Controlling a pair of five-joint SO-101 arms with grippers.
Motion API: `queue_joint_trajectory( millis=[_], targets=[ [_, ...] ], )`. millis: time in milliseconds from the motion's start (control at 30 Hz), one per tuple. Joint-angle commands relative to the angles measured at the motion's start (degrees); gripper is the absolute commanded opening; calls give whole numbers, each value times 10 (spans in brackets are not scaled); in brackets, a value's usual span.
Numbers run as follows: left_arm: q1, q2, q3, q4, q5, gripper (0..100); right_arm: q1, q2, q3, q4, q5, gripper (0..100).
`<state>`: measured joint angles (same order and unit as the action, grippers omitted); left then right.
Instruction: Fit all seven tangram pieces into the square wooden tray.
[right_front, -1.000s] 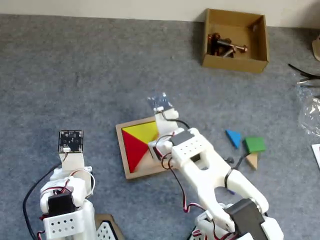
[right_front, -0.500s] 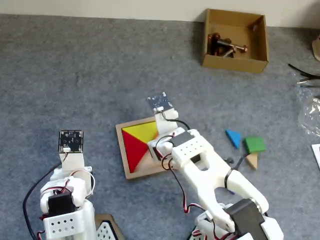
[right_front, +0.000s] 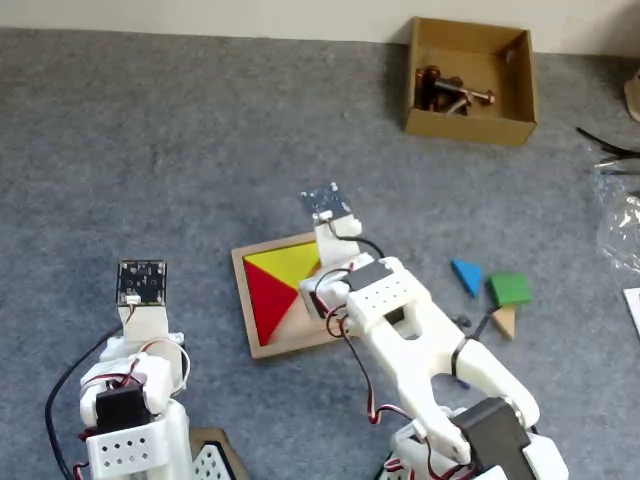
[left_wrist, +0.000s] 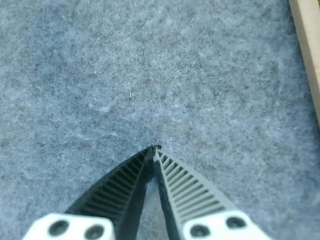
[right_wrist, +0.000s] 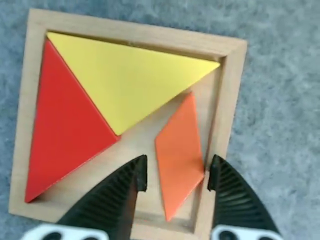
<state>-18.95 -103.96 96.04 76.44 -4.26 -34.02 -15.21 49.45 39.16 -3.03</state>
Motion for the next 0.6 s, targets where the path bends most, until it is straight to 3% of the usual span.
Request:
queue_joint_trajectory(
  millis=[0, 333, 567],
  targets=[
    [-7, -4, 11, 3, 5, 5, 9, -24, 0, -9, -6, 177],
    [-7, -4, 11, 3, 5, 5, -22, -30, -1, 33, 2, 139],
    [-7, -4, 11, 3, 5, 5, -24, -30, -5, 53, 105, 43]
  ],
)
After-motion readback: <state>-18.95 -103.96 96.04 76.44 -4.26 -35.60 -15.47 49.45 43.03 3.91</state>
